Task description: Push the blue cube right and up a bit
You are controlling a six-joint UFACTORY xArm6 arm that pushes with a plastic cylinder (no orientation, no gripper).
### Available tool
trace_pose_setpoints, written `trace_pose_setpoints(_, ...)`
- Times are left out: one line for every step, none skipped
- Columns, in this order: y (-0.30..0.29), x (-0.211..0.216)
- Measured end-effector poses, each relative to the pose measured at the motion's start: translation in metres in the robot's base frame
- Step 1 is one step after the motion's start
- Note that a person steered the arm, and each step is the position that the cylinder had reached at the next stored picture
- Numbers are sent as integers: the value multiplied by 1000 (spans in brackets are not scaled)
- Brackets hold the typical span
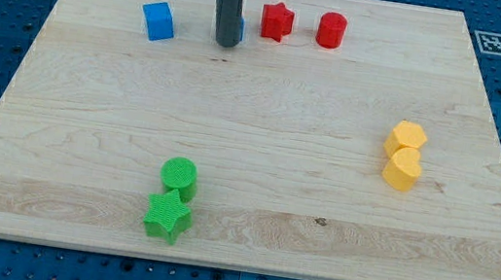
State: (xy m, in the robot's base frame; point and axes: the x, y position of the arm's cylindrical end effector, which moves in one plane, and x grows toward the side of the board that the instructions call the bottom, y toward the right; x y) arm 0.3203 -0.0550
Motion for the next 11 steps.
trace_pose_setpoints(0,0)
trace_pose_setpoints(0,-1)
trace_pose_setpoints(0,-5)
trace_pose_setpoints(0,-9)
trace_pose_setpoints(0,-10)
trace_pose_setpoints(0,-11)
trace_pose_setpoints(0,-12)
trace_pose_setpoints(0,-12)
trace_pose_setpoints(0,-12)
trace_pose_setpoints(-1,-12)
trace_pose_setpoints(-6,-14)
